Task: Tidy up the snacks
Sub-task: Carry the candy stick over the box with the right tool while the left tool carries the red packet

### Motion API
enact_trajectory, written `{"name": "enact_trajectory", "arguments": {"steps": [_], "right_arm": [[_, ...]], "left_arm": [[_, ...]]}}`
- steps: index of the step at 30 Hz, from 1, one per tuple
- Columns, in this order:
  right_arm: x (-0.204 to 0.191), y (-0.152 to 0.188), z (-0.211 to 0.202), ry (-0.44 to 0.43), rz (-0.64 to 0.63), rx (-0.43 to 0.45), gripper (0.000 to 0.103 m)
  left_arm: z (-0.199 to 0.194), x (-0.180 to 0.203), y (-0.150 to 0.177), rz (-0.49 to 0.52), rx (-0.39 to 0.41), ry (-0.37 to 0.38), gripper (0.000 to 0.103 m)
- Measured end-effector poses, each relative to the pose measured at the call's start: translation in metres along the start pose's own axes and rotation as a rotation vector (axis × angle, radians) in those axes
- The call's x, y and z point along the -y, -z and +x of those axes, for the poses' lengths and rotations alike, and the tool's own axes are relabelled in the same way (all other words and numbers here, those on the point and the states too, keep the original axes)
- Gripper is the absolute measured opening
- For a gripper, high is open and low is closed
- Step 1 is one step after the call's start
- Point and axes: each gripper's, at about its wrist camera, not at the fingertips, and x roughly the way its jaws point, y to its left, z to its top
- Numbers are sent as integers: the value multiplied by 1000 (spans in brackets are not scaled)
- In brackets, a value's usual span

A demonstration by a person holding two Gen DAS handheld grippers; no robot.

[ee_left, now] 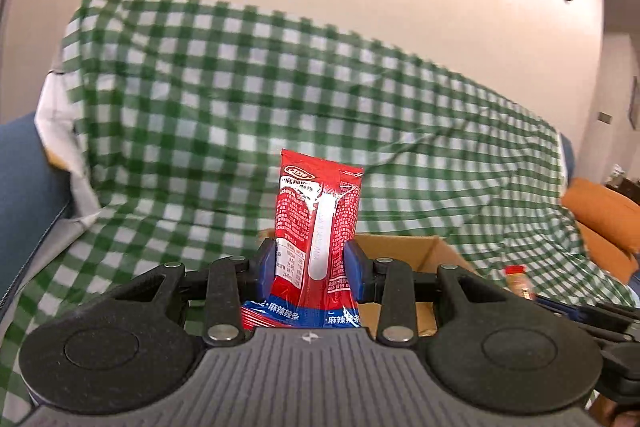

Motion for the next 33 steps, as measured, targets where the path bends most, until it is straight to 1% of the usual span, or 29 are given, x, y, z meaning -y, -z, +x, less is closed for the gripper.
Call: {"name": "enact_trajectory", "arguments": {"steps": [4,8,23,33], "right_arm": [[-1,0,-1,7,14,0,18],[-2,1,-1,11,18,0,18],[-3,2,-4,60,33,9,18],[-10,3,-6,76,10,20,18]], "left_arm": [[-2,8,2,8,12,36,40],[-1,12,4,9,14,55,40],[5,20,6,21,9,97,40],[8,28,9,46,4,132,40]]}}
